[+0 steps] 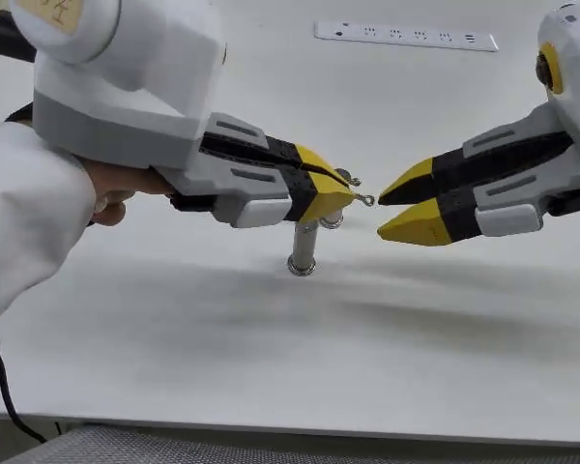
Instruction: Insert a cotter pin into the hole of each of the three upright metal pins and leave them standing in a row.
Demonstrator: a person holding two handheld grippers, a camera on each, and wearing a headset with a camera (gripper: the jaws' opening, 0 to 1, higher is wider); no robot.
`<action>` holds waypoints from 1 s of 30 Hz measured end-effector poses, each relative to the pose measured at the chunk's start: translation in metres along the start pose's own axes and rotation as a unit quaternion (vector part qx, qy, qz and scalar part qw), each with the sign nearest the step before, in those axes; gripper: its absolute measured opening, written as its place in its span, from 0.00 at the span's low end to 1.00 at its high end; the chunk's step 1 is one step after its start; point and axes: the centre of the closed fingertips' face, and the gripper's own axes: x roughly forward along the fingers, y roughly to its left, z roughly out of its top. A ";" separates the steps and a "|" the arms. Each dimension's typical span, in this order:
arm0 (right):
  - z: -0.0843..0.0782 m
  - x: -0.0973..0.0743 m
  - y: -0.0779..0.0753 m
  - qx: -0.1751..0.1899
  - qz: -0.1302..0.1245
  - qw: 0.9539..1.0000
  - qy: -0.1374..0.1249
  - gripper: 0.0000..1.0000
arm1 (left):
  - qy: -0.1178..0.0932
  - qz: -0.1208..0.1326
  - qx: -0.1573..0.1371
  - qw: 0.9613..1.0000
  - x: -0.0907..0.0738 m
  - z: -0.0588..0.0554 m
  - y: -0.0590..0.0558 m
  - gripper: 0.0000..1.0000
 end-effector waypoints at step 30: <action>0.006 0.013 0.024 0.022 0.071 0.997 -0.019 0.00 | 0.023 -0.044 0.060 0.997 -0.003 -0.011 -0.015 0.00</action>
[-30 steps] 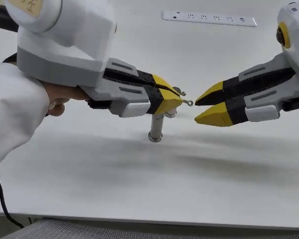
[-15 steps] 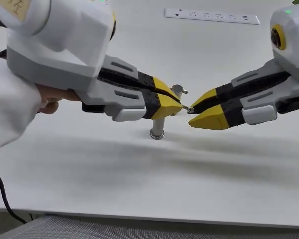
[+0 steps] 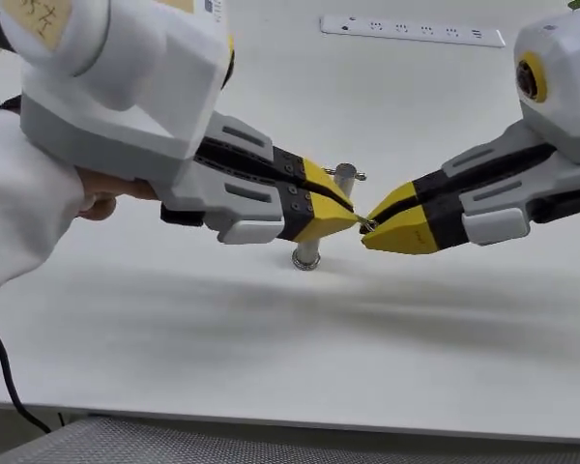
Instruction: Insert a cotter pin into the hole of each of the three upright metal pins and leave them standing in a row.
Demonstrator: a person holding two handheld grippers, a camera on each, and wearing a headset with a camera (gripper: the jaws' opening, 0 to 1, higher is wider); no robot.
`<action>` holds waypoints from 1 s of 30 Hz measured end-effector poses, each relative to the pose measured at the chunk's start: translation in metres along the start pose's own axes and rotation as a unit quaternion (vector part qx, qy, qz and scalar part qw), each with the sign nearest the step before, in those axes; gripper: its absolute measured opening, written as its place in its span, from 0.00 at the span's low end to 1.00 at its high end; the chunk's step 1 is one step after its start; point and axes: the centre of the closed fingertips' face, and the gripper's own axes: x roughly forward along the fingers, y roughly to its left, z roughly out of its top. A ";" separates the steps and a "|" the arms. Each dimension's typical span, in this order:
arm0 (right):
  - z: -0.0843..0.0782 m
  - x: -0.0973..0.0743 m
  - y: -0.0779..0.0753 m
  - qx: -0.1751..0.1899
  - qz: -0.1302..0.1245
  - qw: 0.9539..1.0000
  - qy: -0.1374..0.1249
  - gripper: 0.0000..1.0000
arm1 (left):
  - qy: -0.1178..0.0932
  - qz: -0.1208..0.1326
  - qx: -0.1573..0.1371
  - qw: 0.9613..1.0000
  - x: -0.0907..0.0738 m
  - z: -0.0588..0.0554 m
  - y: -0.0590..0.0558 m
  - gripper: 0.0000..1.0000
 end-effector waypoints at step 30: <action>-0.011 -0.001 -0.007 -0.060 -0.060 0.995 0.045 0.00 | 0.007 0.016 0.009 1.000 -0.002 -0.005 0.001 0.02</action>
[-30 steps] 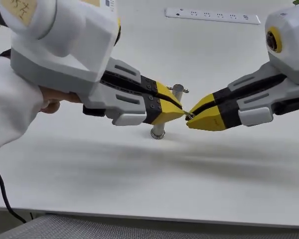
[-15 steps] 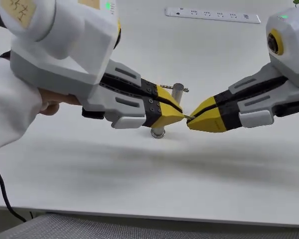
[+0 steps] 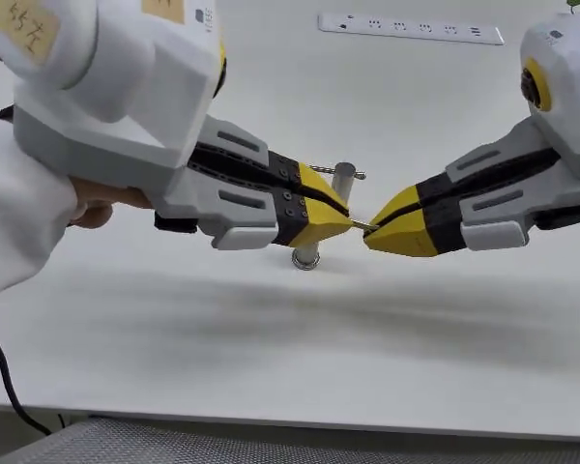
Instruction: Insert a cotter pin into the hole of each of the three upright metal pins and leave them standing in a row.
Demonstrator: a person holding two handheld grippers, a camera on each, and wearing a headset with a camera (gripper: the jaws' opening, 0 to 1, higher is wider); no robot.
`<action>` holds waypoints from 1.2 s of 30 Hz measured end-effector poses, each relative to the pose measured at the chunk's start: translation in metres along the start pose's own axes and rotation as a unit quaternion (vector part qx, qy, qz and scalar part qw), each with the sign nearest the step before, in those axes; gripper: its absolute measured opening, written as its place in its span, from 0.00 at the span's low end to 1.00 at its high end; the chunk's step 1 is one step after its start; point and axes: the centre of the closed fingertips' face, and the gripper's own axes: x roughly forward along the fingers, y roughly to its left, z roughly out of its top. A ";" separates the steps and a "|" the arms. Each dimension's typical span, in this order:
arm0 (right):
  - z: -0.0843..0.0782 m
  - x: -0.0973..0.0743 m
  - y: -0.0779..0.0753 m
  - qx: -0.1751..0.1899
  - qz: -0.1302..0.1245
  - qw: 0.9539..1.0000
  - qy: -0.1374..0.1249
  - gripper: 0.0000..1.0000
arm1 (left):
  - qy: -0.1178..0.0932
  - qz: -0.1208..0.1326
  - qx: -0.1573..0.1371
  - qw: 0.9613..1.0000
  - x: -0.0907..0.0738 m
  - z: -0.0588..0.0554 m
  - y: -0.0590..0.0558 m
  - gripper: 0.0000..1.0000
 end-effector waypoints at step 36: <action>-0.034 0.013 -0.034 -0.001 -0.054 0.994 0.095 0.00 | 0.085 0.037 -0.001 0.996 0.015 -0.045 0.035 0.12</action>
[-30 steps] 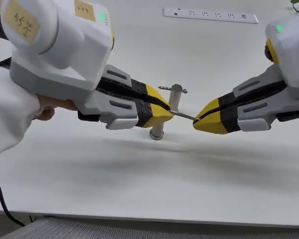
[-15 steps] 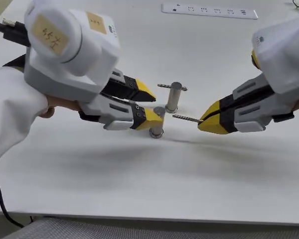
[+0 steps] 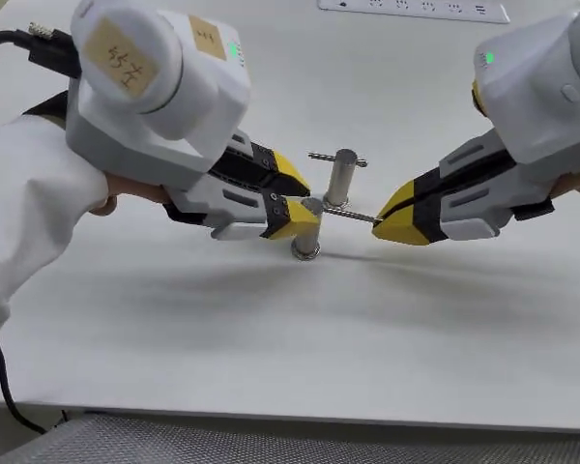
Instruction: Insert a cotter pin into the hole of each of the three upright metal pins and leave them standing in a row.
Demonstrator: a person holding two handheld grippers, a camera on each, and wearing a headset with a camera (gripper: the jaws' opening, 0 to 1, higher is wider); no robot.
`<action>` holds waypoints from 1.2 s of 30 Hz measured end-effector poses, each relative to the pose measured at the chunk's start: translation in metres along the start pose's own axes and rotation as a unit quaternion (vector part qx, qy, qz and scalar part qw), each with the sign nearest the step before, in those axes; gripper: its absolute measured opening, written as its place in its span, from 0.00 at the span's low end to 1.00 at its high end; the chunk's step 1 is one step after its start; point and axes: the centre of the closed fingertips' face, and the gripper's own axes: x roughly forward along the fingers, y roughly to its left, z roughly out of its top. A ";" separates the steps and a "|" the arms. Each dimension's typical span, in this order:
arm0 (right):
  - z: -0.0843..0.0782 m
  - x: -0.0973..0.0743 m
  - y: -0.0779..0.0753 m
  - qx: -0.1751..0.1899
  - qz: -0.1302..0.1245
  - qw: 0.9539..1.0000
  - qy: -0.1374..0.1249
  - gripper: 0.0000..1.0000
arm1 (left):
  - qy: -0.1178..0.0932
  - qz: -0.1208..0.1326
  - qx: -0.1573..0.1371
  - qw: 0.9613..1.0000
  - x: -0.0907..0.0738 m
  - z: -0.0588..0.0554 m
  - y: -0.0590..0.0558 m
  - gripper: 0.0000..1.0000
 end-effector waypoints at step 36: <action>0.037 0.019 0.005 -0.054 0.013 0.998 -0.005 0.00 | 0.005 -0.006 -0.017 1.000 0.003 0.004 -0.004 0.10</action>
